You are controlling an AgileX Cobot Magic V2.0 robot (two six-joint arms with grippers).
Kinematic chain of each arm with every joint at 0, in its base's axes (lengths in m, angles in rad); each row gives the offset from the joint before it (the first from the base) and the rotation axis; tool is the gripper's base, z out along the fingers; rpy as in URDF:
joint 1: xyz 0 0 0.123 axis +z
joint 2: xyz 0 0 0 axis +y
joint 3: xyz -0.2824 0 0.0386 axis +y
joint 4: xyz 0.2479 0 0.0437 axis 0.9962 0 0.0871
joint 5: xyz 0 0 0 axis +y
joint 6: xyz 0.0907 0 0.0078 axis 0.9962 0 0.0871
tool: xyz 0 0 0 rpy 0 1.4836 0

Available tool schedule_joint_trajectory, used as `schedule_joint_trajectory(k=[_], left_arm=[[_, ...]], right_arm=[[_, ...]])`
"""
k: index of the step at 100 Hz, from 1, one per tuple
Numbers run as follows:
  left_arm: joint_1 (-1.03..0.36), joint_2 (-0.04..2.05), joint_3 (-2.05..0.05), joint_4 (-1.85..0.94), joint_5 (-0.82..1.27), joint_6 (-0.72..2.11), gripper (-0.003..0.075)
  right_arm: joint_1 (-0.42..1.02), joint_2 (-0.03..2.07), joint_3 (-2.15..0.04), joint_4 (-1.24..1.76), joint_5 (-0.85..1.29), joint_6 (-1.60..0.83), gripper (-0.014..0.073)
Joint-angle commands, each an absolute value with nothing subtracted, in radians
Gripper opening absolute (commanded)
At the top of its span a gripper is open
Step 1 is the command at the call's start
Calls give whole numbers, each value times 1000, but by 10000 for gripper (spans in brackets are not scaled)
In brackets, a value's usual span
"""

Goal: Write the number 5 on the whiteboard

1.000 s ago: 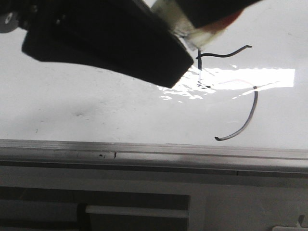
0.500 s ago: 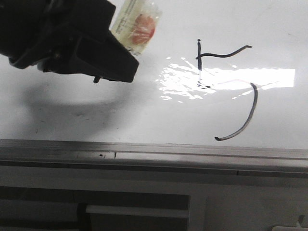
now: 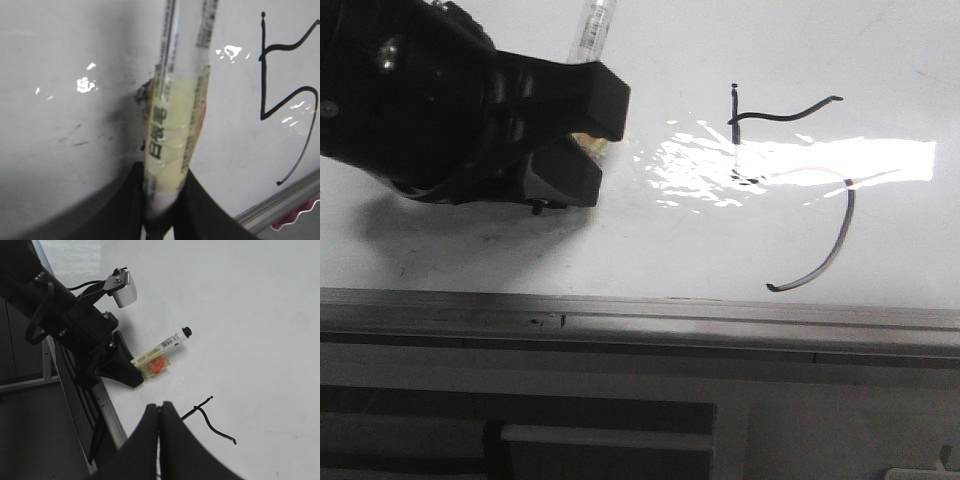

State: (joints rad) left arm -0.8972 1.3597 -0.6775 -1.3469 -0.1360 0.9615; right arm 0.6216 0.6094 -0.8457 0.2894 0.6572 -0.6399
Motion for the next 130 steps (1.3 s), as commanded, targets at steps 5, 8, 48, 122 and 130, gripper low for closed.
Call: schedule_joint_trajectory(k=[5,8,48,122,130], left_arm=[[-892,1386,-696,-1376,-257,952,-20],[-892,1386,-696,-1386,-257,952,-20],[-892,1388,-698,-1531,-246,952,323],[-892,1202,-755,-1489,-247,954,587],[-892,1110,-746,-1452,-256,995,532]], right_arm=[[613,610,-871,297,593,-638,-60],[613,610,-869,297,593,-638,-60],[613,610,-830,297,599,-636,-60],[613,604,-830,308,588,-603,-60],[613,573,-830,305,588,-603,-46]])
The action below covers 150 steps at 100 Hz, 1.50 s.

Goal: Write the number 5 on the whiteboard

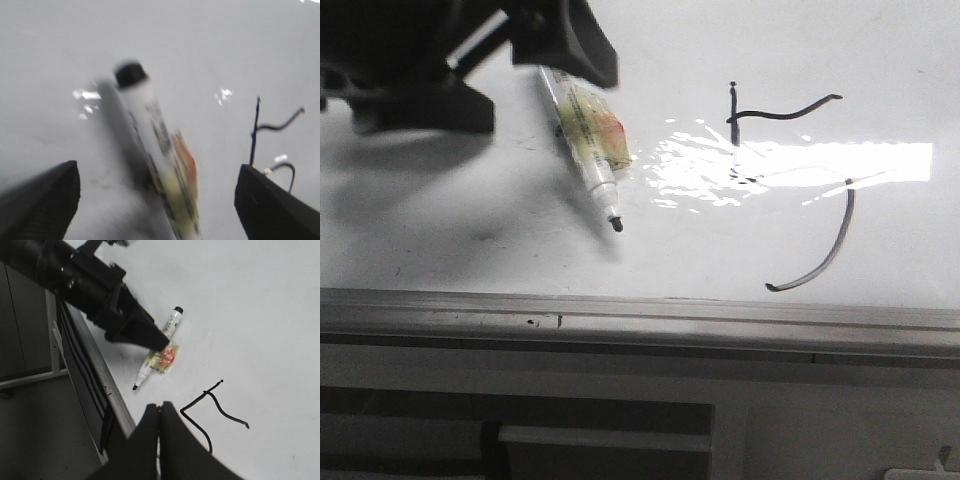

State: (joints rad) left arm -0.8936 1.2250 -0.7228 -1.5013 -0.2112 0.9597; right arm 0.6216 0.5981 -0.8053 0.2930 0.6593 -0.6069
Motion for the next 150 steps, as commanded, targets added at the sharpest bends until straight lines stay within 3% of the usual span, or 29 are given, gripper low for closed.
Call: schedule_joint_trajectory(k=[1,15,36,55,117,150], left_arm=[[-892,1101,-740,-1450,-259,1001,516],[-892,904,-655,-1447,-308,1209,322],[-892,623,-446,-1449,-299,1327,-21],[-892,483,-351,-1453,-268,1327,-20],[-892,483,-330,-1453,-268,1327,-20],[-790,271,-125,-1327,-447,1317,-20]], right_arm=[[613,569,-828,305,587,-603,-43],[613,451,-797,170,578,-552,-41],[613,173,-641,-258,675,-174,-42],[613,-30,-552,-272,713,-159,-42],[613,-7,-548,-276,746,-159,-42],[613,-7,-548,-276,746,-159,-42]])
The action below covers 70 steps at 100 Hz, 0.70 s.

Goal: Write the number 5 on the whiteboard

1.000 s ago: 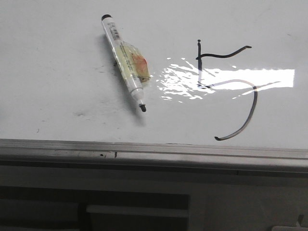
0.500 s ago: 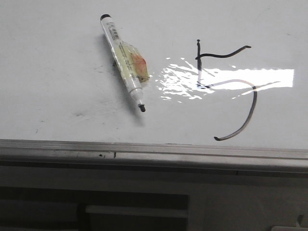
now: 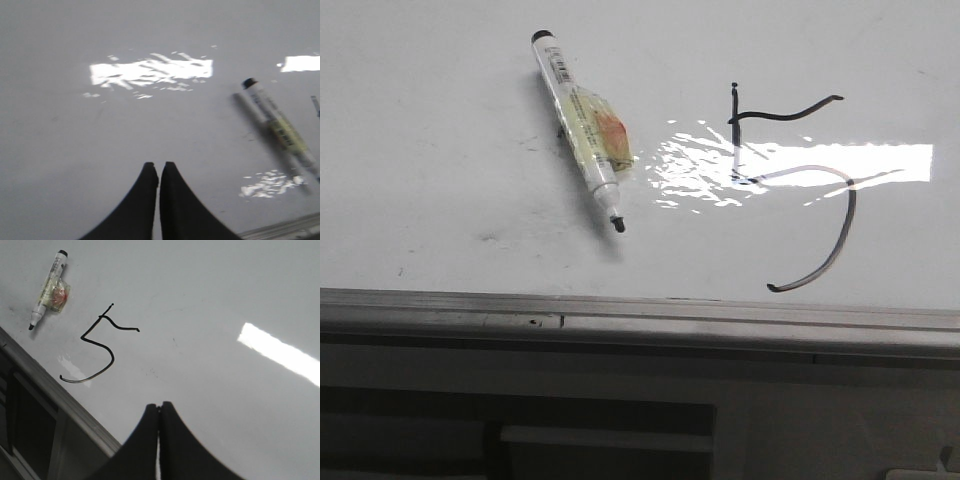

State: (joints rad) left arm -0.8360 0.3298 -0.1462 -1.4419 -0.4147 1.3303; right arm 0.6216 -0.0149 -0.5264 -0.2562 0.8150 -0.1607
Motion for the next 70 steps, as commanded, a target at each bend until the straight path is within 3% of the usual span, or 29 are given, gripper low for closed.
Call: schedule_joint_trajectory(k=[1,20,32,44,56,70], left_arm=[[-784,257,-121,-1309,-445,1312,-20],[-551,86,-50,-658,-393,778,-20],[-363,21,-20,-377,-185,418,-20],[-212,-1,3,-224,102,116,-20],[-136,-20,23,-176,266,52,-20],[-128,-31,23,-126,281,38,-20]], right_arm=[[613,-7,-548,-276,746,-159,-42],[613,-7,-548,-276,746,-159,-42],[613,-7,-548,-276,746,-159,-42],[613,-7,-548,-276,746,-159,-42],[613,-7,-548,-276,746,-159,-42],[613,-7,-548,-276,746,-159,-42]])
